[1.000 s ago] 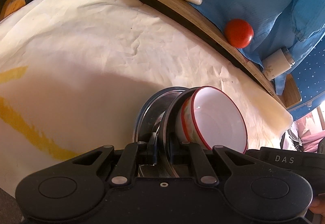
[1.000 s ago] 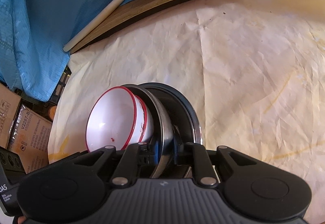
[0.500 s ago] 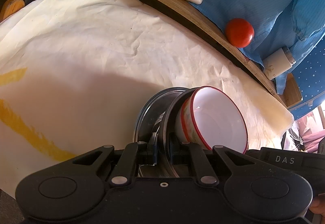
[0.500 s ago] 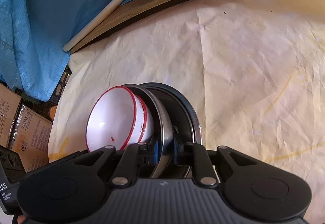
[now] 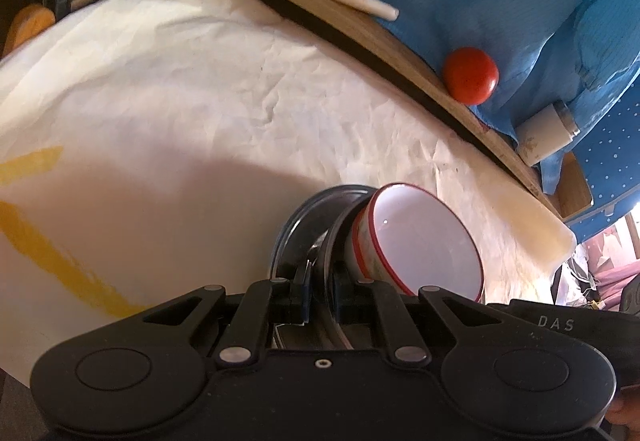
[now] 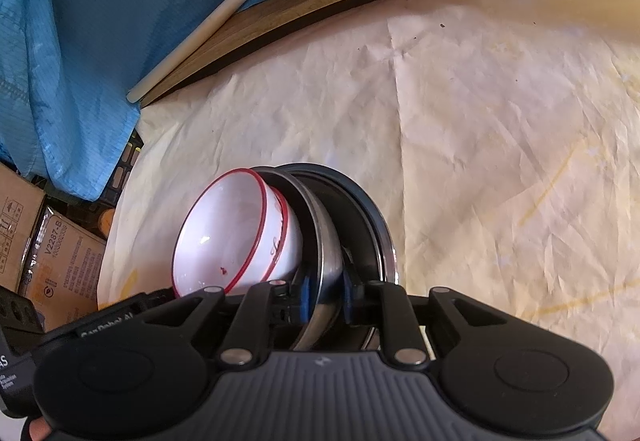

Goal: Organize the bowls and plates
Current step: 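Lower the steel bowl stack onto the plate stack with both tools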

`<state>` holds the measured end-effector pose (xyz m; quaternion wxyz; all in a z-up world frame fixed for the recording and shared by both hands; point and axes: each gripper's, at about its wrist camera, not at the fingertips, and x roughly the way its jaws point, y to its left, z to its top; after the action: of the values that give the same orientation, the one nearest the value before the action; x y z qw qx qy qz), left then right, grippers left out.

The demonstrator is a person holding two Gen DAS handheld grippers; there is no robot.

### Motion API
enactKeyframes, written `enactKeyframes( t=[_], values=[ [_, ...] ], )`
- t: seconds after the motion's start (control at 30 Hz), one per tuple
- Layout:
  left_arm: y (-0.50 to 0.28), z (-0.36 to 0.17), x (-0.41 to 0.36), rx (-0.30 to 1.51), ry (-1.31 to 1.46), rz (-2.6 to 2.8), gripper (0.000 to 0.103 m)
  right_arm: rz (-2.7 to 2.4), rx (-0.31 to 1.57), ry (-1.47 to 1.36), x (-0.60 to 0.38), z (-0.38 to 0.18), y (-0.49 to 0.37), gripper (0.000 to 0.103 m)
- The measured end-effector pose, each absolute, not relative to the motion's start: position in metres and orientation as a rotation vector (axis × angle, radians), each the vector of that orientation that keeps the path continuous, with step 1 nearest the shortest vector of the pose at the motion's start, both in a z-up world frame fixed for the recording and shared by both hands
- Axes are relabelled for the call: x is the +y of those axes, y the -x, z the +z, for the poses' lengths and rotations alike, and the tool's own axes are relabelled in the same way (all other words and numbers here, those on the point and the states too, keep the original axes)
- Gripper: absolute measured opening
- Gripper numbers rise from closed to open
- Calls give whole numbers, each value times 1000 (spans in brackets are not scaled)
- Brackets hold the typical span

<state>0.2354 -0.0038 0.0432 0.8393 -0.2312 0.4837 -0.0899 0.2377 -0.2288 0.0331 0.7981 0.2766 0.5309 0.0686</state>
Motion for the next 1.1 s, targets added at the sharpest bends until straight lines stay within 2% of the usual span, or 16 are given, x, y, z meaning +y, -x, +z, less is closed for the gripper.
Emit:
enactKeyframes(
  t=[0.47, 0.9, 1.1],
  values=[
    [-234, 44, -4, 1014, 493, -189, 10, 143, 1129, -589, -230, 34, -235, 20],
    [-232, 52, -5, 989, 487, -184, 10, 131, 1082, -573, -243, 44, -228, 16],
    [-230, 60, -3, 961, 488, -189, 14, 143, 1061, -574, -245, 50, -226, 18]
  ],
)
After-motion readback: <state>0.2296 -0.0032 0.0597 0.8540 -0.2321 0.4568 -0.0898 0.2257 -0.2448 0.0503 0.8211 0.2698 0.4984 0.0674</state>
